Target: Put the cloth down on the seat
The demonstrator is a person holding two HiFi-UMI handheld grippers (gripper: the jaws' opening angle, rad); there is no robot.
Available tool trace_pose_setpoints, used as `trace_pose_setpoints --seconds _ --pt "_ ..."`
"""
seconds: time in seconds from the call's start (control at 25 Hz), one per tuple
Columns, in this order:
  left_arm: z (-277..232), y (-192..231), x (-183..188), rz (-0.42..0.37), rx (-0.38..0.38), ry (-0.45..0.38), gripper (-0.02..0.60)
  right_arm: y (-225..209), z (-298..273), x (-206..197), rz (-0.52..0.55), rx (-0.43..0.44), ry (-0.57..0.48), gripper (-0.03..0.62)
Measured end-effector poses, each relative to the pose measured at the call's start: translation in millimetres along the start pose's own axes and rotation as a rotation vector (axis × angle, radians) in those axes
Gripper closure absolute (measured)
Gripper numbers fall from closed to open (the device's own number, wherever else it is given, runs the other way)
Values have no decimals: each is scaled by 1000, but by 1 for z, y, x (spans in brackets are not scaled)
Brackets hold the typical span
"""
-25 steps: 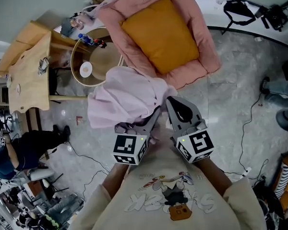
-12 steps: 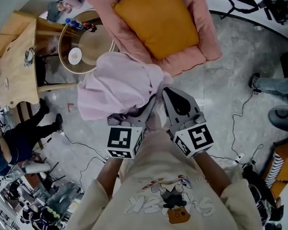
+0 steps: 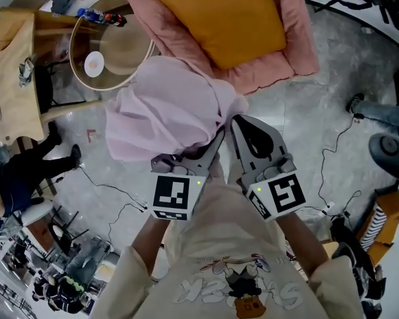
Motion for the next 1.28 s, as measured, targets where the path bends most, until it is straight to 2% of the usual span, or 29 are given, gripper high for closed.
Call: trace_pose_setpoints --seconds 0.52,1.16,1.28 --pt "-62 28 -36 70 -29 30 158 -31 -56 -31 30 -21 103 574" --pt "-136 72 -80 45 -103 115 158 -63 -117 -82 -66 -61 185 574" --pt "-152 84 -89 66 -106 127 158 -71 -134 -92 -73 -71 201 574"
Point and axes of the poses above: the fingertips, and each gripper's own axes: z backward along the fingers, y to its left, x out of its top, the point moved 10 cm from there along z, backward along the fingers, and after that the axes turned 3 degrees about -x, right-handed, at the moved point
